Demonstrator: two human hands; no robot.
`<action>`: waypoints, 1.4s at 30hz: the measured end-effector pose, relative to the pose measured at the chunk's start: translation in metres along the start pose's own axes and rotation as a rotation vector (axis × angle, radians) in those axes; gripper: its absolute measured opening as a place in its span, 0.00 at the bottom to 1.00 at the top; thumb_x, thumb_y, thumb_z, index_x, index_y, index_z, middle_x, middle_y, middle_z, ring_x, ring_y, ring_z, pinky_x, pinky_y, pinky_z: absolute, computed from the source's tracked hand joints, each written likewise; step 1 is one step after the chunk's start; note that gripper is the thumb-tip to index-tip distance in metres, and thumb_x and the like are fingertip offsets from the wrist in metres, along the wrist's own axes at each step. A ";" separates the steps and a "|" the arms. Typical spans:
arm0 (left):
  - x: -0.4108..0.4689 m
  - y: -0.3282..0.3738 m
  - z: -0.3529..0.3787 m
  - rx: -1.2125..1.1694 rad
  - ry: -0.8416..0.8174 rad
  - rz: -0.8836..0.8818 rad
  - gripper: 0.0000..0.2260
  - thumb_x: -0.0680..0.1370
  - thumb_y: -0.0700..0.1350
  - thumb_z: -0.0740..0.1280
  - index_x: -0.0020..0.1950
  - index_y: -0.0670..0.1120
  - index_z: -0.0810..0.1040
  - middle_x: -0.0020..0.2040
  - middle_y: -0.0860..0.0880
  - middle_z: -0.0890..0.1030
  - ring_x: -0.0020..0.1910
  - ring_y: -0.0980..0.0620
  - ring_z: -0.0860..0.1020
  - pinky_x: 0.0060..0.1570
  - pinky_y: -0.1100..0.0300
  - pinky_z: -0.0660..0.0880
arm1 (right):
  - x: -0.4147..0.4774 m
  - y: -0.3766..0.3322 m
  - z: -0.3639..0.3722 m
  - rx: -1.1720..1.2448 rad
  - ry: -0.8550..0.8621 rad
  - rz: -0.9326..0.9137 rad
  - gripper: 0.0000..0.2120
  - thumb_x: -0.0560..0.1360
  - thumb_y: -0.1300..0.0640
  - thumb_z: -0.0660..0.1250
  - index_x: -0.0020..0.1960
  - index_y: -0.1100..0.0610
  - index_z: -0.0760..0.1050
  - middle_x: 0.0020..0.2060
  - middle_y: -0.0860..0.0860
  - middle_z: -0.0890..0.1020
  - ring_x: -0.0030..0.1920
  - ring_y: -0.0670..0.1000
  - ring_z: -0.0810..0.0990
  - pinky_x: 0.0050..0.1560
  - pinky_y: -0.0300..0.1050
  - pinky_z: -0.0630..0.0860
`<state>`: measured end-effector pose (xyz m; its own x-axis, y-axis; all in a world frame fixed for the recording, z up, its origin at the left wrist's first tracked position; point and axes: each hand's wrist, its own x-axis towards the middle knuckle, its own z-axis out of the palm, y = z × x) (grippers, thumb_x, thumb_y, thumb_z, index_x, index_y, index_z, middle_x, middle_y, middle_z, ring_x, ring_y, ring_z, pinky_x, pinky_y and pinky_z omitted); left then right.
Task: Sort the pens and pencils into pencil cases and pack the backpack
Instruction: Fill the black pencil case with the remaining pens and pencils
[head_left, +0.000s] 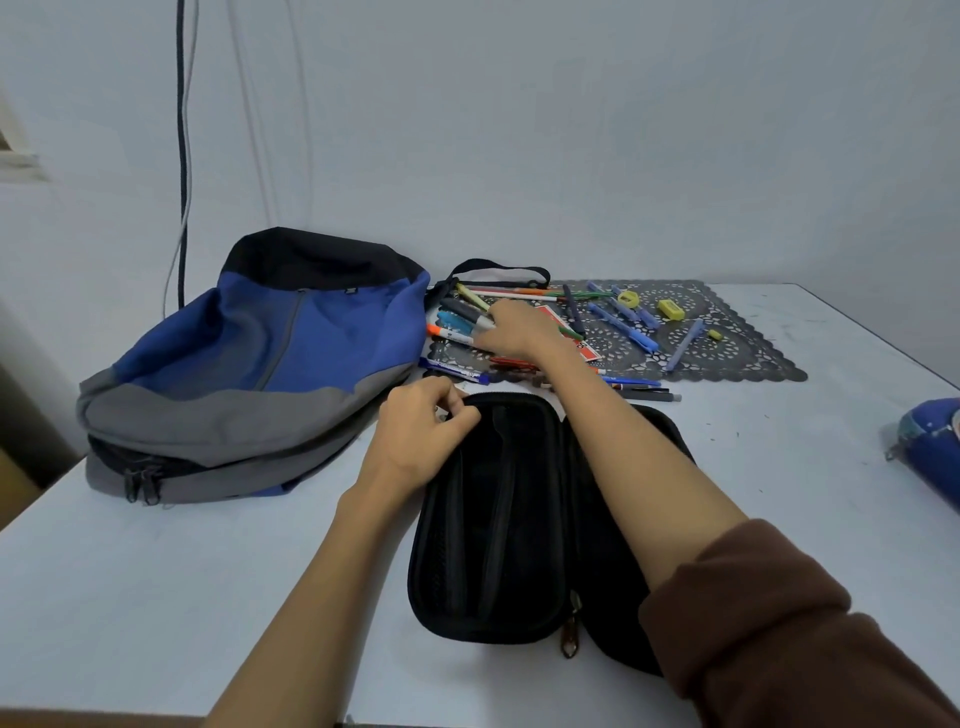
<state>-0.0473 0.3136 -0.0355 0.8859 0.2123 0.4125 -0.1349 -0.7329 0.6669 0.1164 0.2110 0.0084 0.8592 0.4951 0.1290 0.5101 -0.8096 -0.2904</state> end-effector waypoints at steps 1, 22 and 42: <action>0.000 0.000 0.000 0.001 0.002 0.000 0.07 0.72 0.43 0.70 0.35 0.45 0.77 0.37 0.53 0.80 0.41 0.55 0.77 0.43 0.58 0.73 | 0.001 0.002 -0.003 0.019 0.012 0.011 0.11 0.76 0.49 0.63 0.42 0.56 0.68 0.42 0.53 0.74 0.43 0.55 0.73 0.40 0.46 0.67; 0.000 -0.004 0.006 -0.314 0.032 -0.209 0.11 0.68 0.47 0.67 0.37 0.38 0.80 0.41 0.45 0.84 0.41 0.49 0.79 0.47 0.52 0.75 | -0.107 -0.026 -0.017 1.229 -0.226 0.321 0.08 0.75 0.65 0.68 0.52 0.65 0.73 0.28 0.55 0.76 0.21 0.49 0.73 0.19 0.37 0.68; -0.003 -0.004 0.009 -0.286 0.074 -0.237 0.10 0.74 0.42 0.68 0.39 0.35 0.78 0.42 0.39 0.81 0.39 0.54 0.73 0.40 0.61 0.69 | -0.130 -0.023 -0.019 1.021 -0.431 0.297 0.14 0.74 0.67 0.70 0.56 0.71 0.73 0.33 0.59 0.78 0.24 0.52 0.80 0.25 0.42 0.78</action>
<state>-0.0452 0.3098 -0.0444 0.8745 0.4076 0.2629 -0.0582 -0.4500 0.8911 -0.0062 0.1594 0.0161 0.7549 0.5534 -0.3519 -0.1498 -0.3769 -0.9141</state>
